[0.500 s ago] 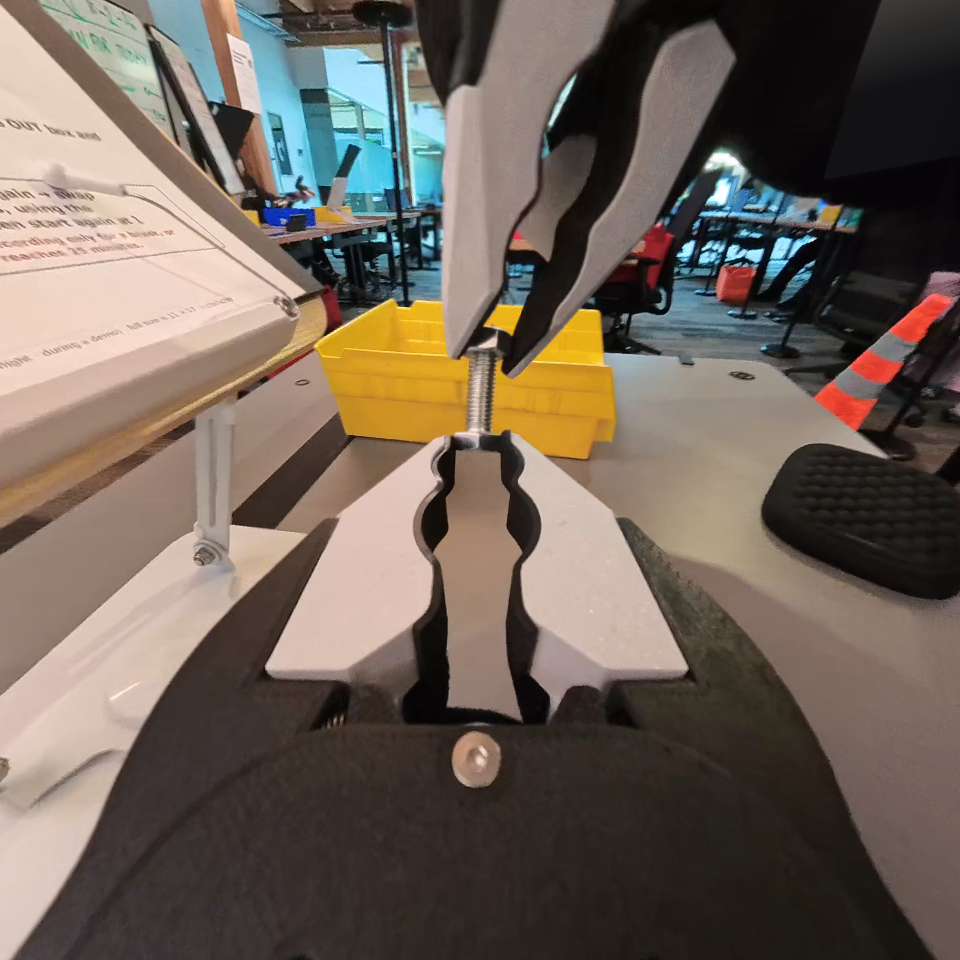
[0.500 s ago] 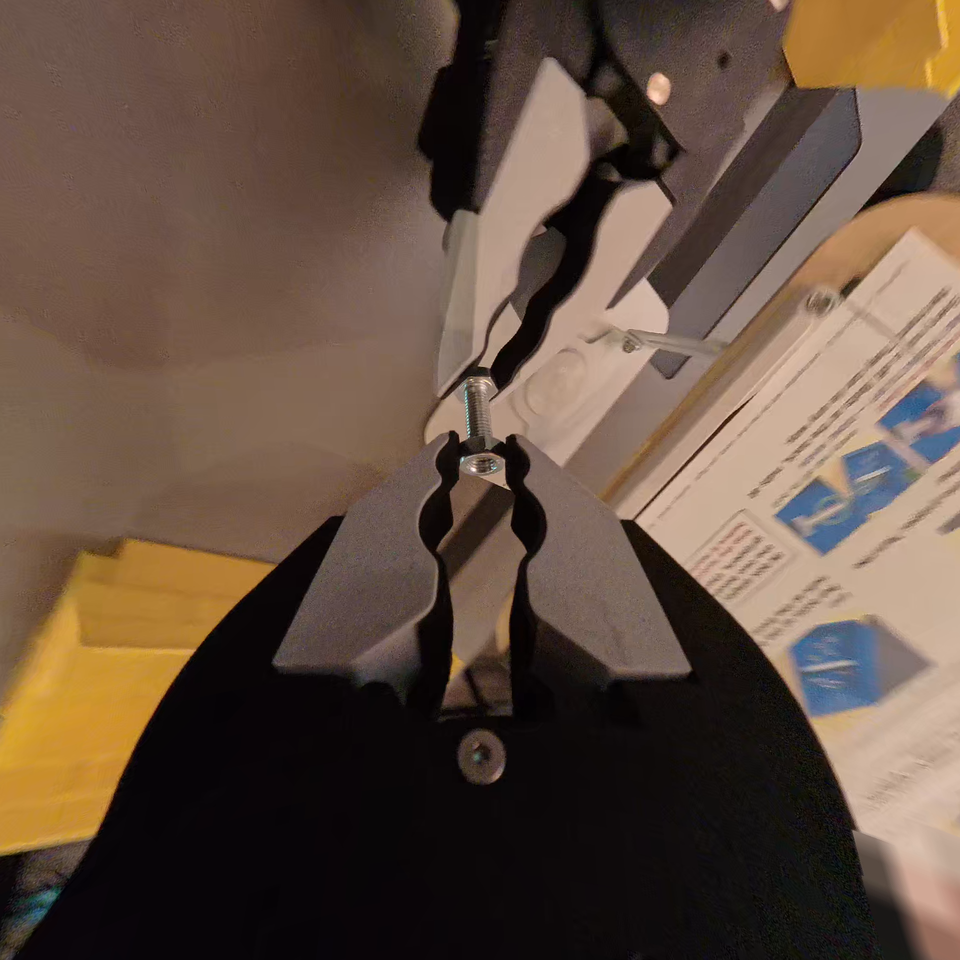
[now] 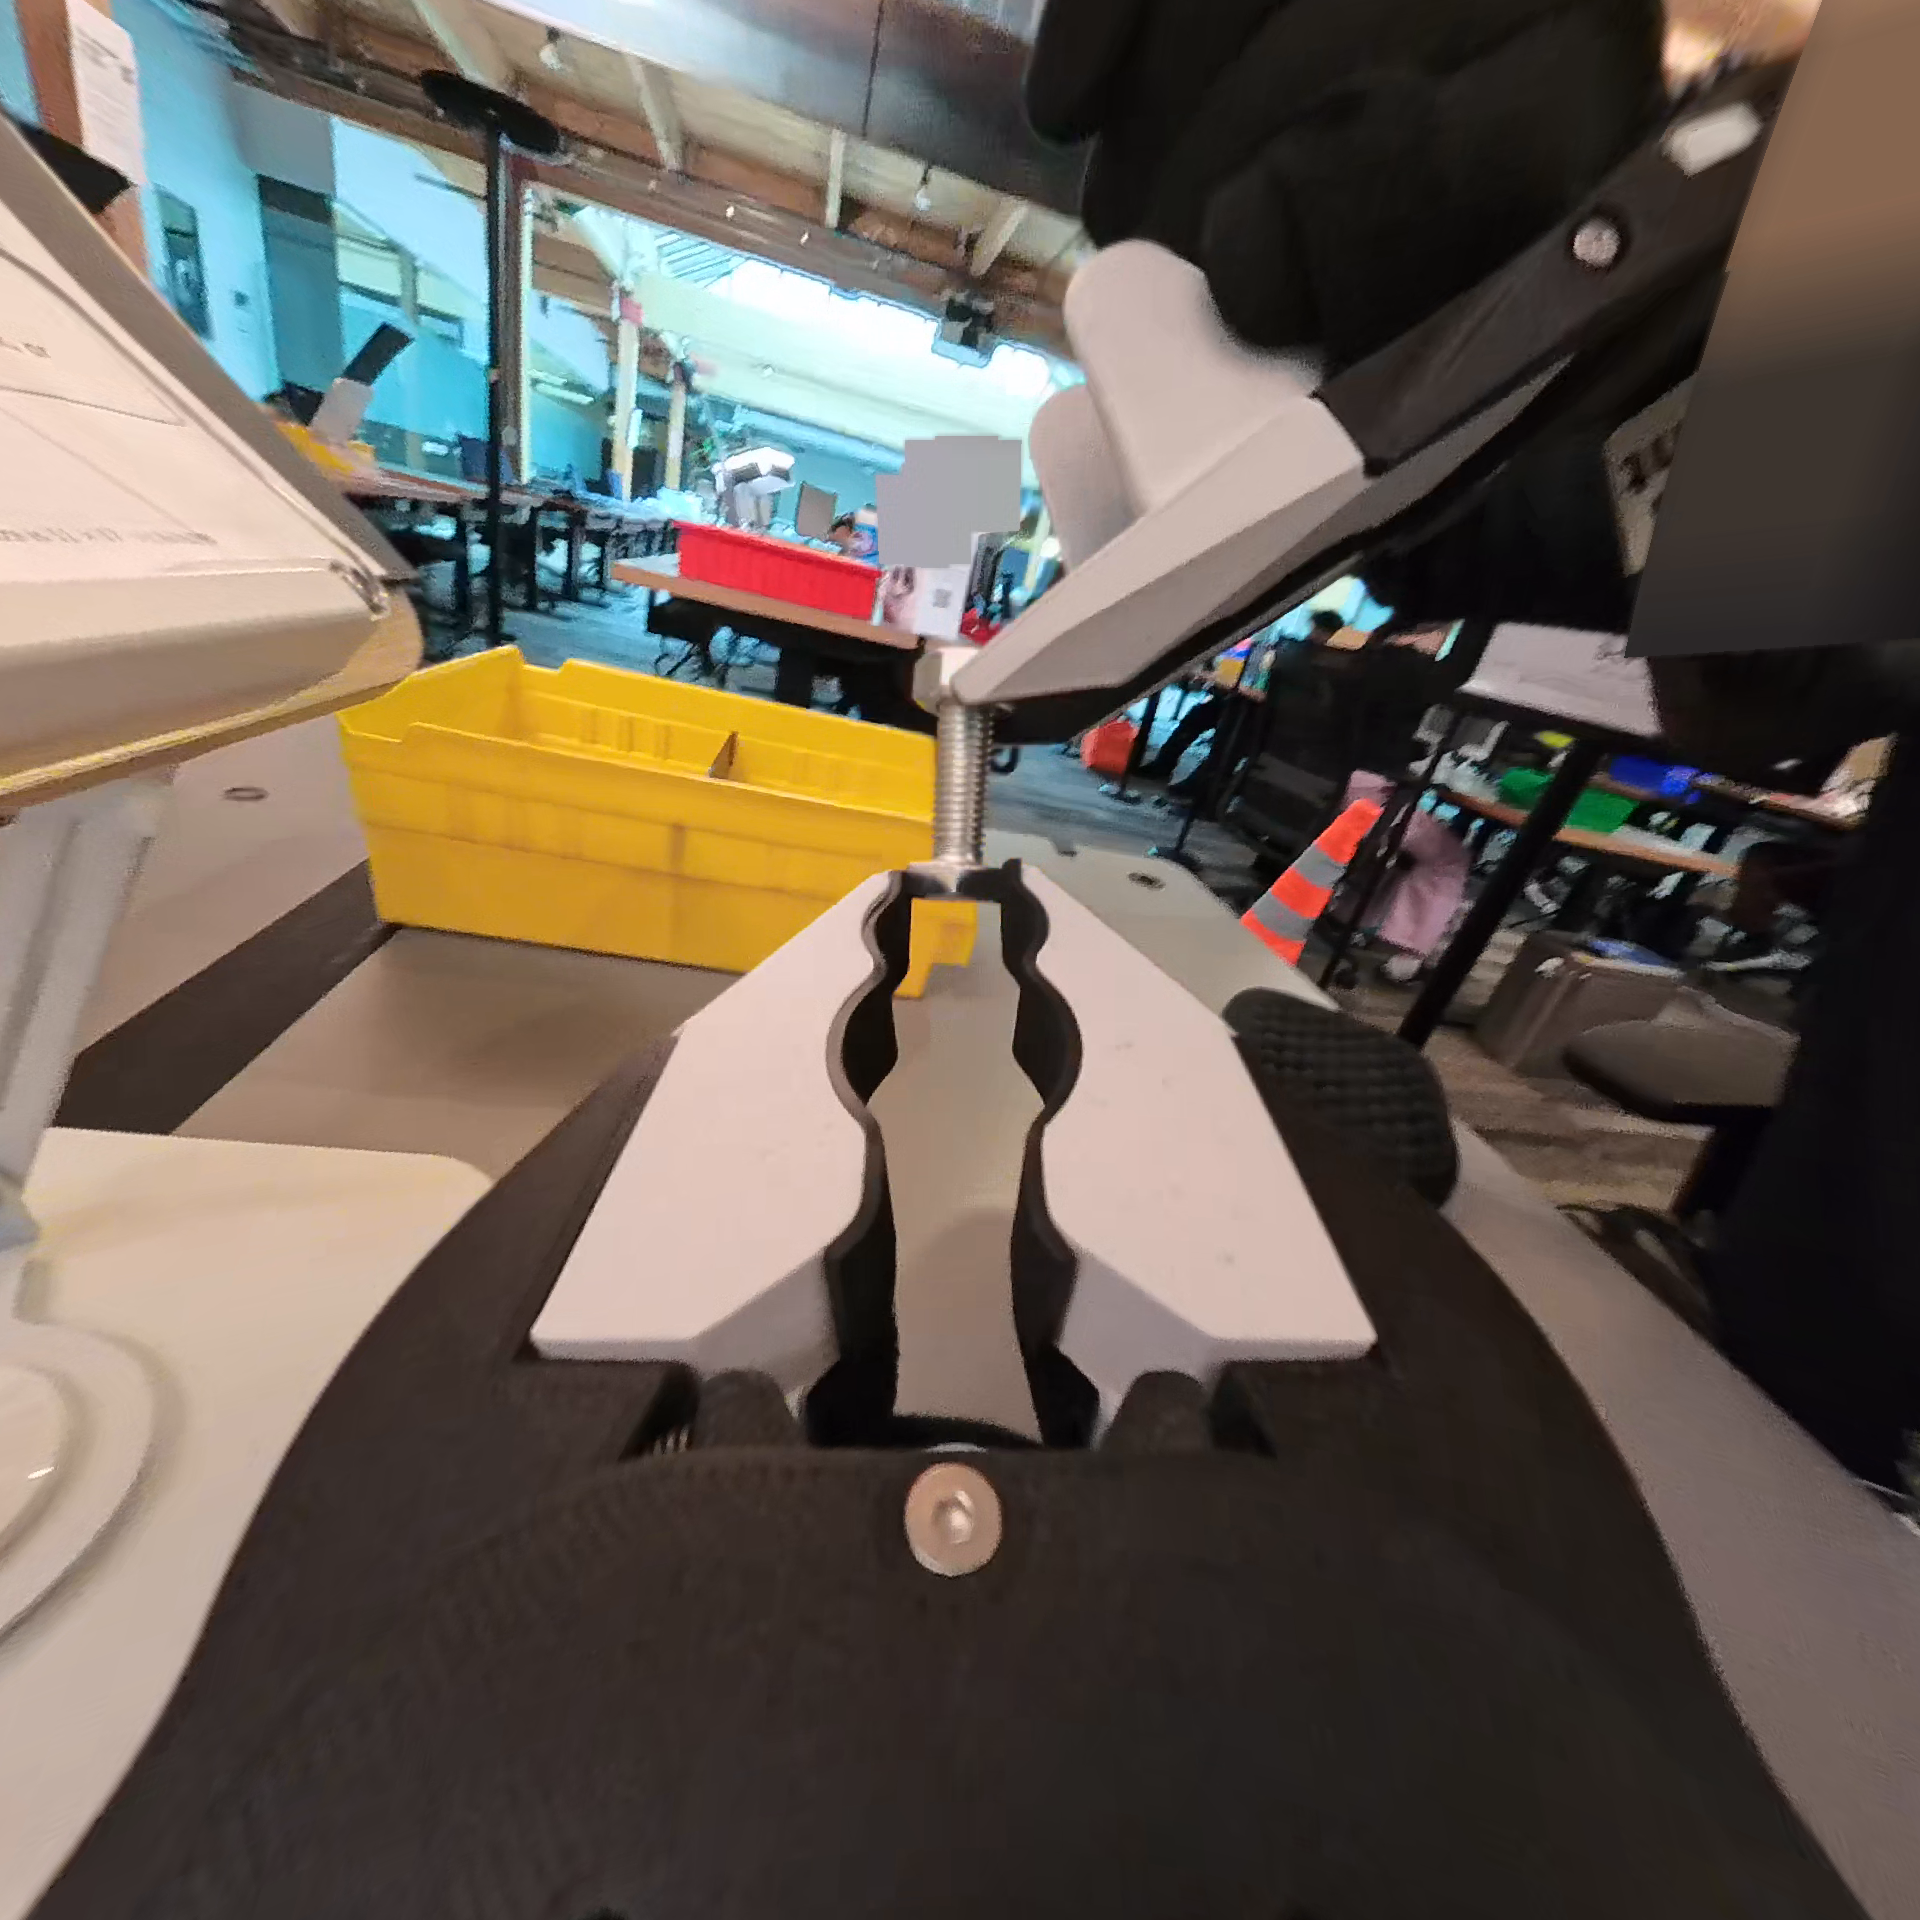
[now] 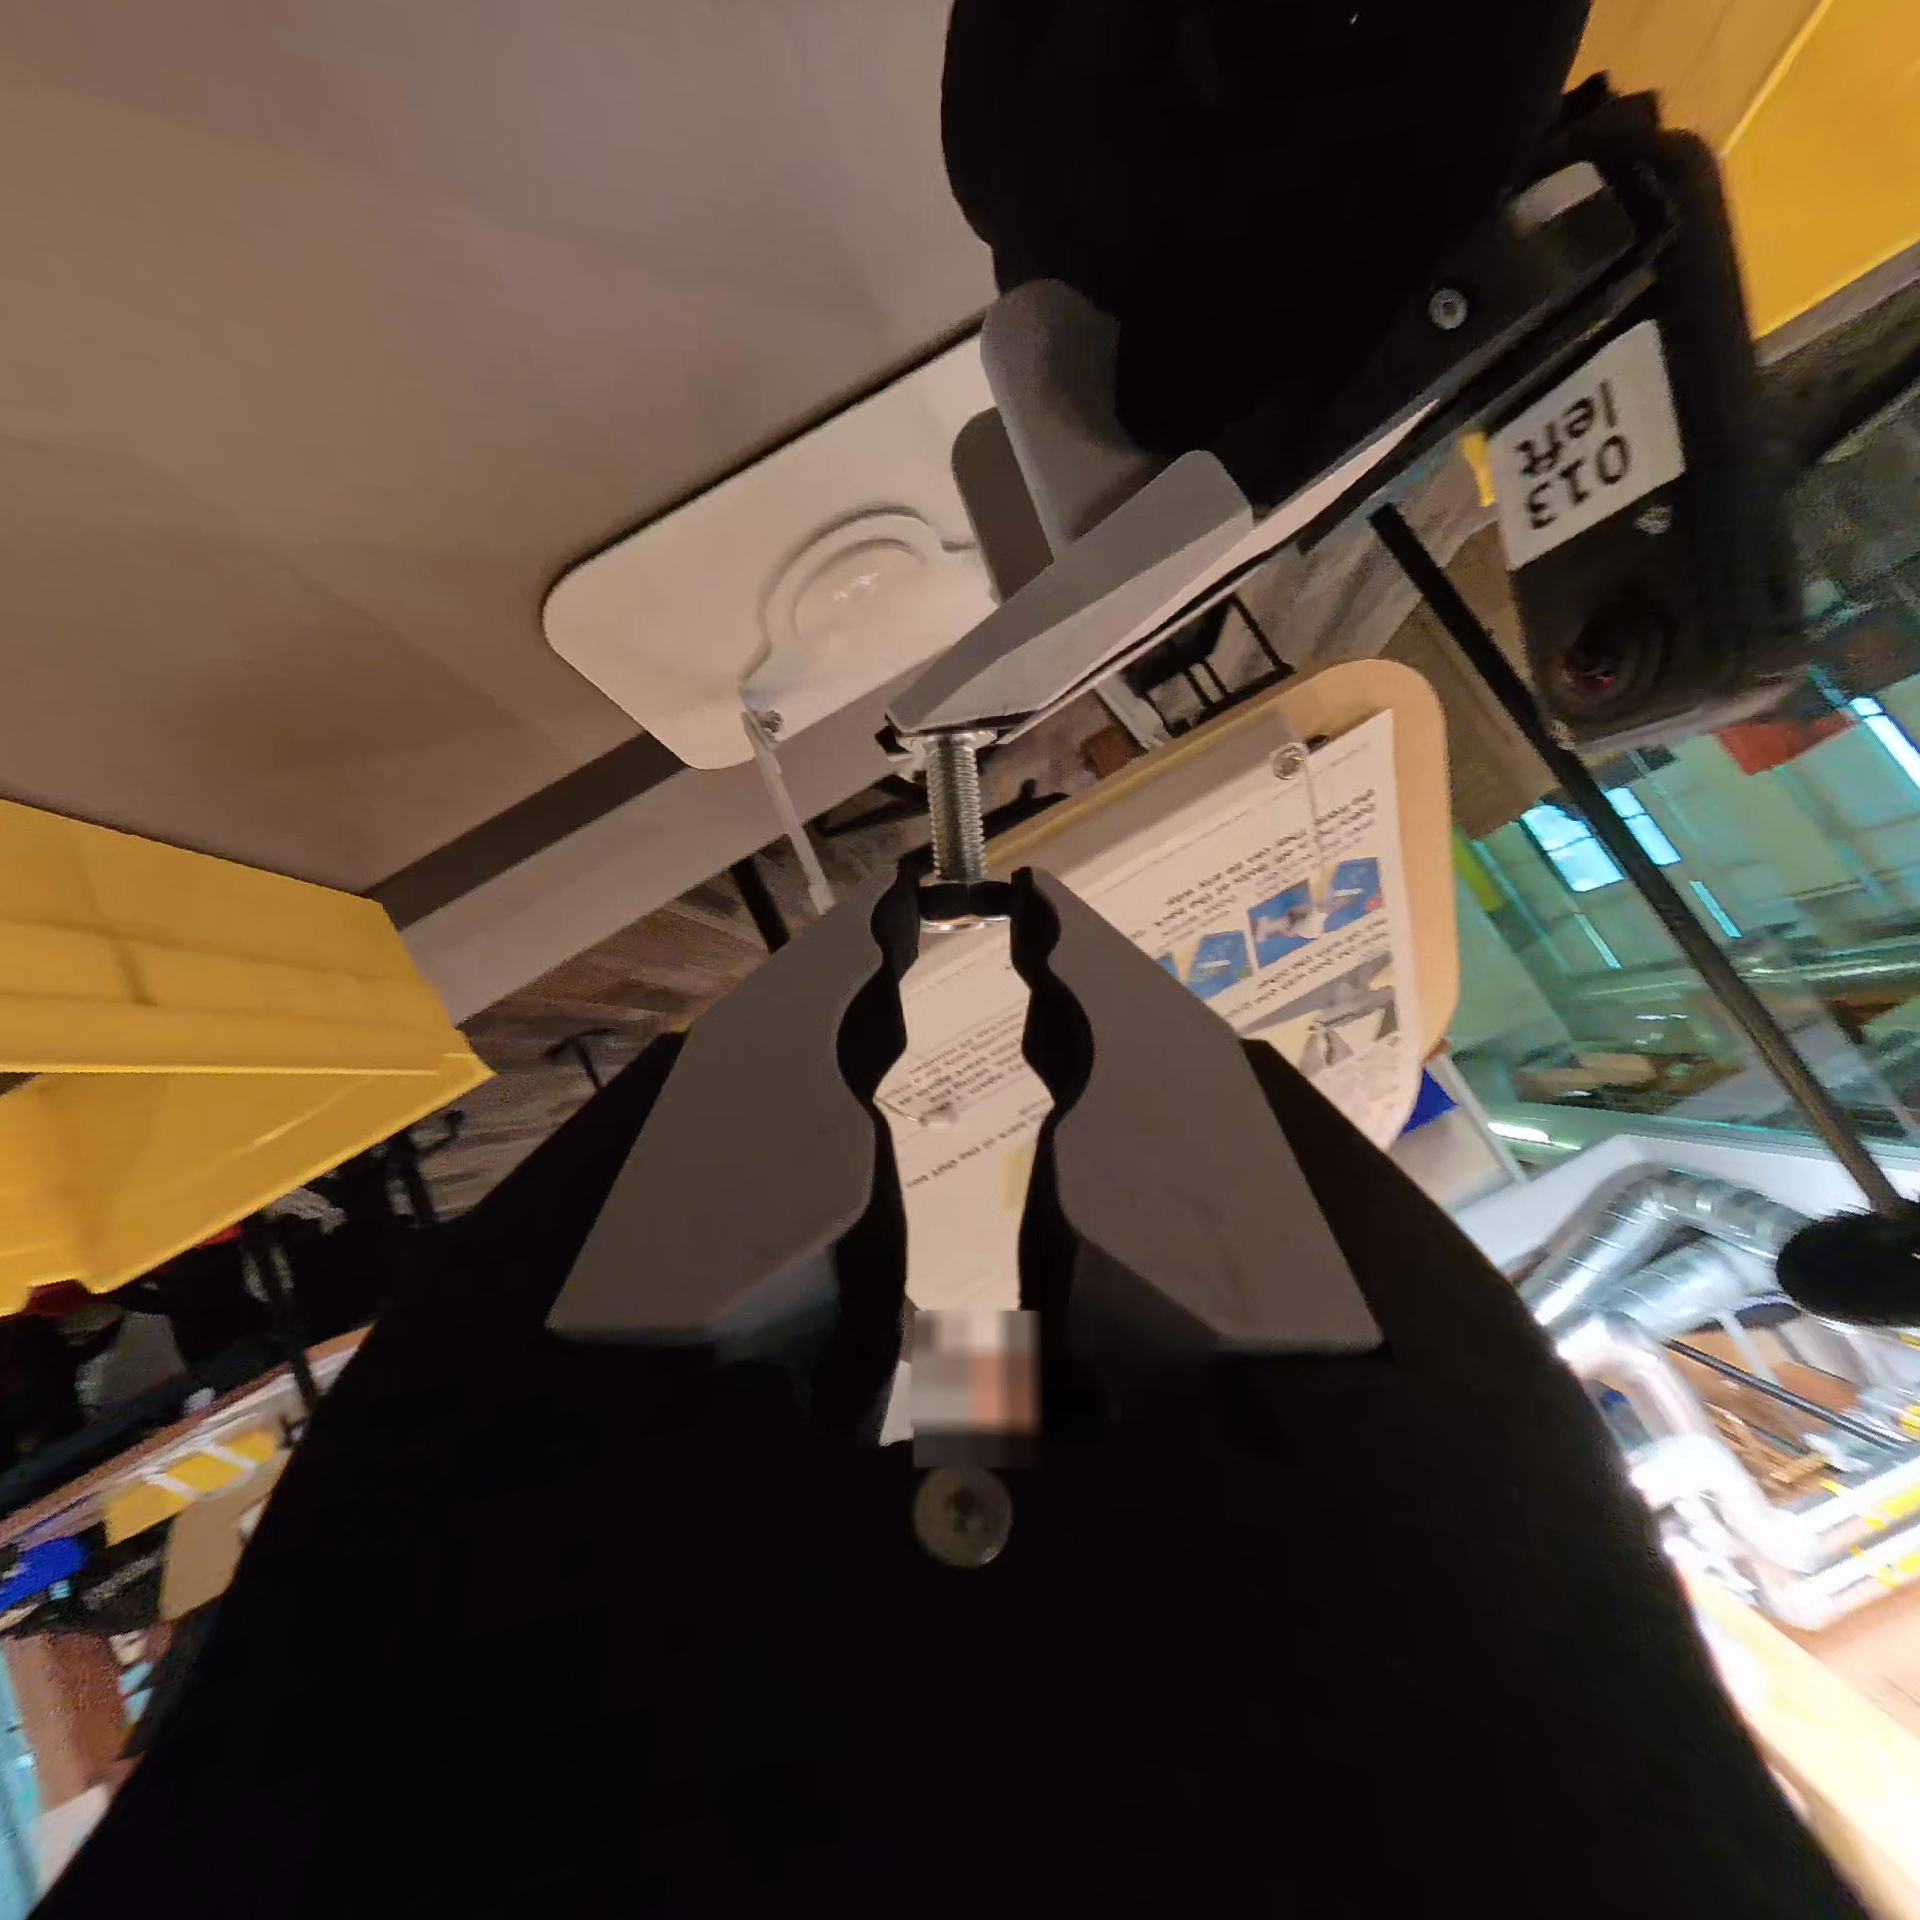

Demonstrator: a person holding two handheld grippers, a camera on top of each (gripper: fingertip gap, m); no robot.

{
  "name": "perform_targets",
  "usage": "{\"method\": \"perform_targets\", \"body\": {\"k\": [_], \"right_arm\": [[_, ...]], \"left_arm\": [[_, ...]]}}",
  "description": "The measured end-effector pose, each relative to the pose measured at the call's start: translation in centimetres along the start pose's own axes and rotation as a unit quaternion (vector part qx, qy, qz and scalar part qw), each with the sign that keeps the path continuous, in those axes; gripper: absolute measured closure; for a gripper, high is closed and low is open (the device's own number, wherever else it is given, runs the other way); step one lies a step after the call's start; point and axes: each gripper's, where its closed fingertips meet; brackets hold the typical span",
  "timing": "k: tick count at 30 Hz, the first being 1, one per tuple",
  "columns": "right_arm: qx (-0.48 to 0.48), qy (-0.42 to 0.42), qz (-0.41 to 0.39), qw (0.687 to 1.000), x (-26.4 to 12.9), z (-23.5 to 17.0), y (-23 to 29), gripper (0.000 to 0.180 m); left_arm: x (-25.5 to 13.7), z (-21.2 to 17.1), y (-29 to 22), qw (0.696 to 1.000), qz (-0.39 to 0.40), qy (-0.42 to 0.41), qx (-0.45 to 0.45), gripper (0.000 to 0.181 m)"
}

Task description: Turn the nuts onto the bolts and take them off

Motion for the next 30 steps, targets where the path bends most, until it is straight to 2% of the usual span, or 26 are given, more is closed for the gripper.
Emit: {"method": "perform_targets", "body": {"k": [1,11,18,19,21,24,25,27,29,30], "right_arm": [[-0.008,0.004,-0.012,1.000,-0.2,0.0,-0.3,0.164],[-0.041,0.019,-0.084,0.995,-1.3,0.3,-1.4,0.164],[-0.018,0.009,-0.070,0.997,-1.0,0.2,-1.3,0.164],[-0.007,0.009,-0.066,0.998,-0.9,0.1,-1.3,0.162],[0.012,0.006,-0.063,0.998,-0.8,0.0,-1.5,0.143],[0.043,-0.004,-0.060,0.997,-1.4,-0.3,-1.7,0.144],[0.067,-0.017,-0.055,0.996,-1.7,-0.3,-1.7,0.142],[0.174,-0.059,-0.043,0.982,-2.3,-0.7,-1.9,0.140],[0.322,-0.091,-0.014,0.942,-2.2,-1.9,-1.7,0.138],[0.399,-0.108,0.007,0.910,-2.0,-2.4,-1.3,0.137]], "left_arm": [[-0.1,0.3,-0.2,1.000,-0.012,-0.012,-0.011,0.165],[-0.7,1.6,-1.8,0.990,-0.094,-0.076,-0.075,0.165],[-0.6,1.3,-1.4,0.993,-0.076,-0.066,-0.059,0.165],[-0.7,1.4,-1.2,0.994,-0.070,-0.066,-0.057,0.165],[-0.8,1.4,-1.0,0.994,-0.064,-0.069,-0.054,0.165],[-1.2,1.9,-0.7,0.994,-0.055,-0.077,-0.049,0.165],[-1.4,2.0,-0.6,0.995,-0.050,-0.079,-0.045,0.165],[-1.6,2.3,-0.4,0.996,-0.040,-0.079,-0.033,0.165],[-1.6,2.1,-0.2,0.998,-0.023,-0.065,-0.013,0.165],[-1.5,2.2,-0.1,0.998,-0.015,-0.063,-0.005,0.165]]}}
Point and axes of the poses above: each gripper's, where its closed fingertips meet, x out along the fingers, z out of its top, y = z × x across the jaws, and after that the axes turned 5 degrees about -y, right-handed
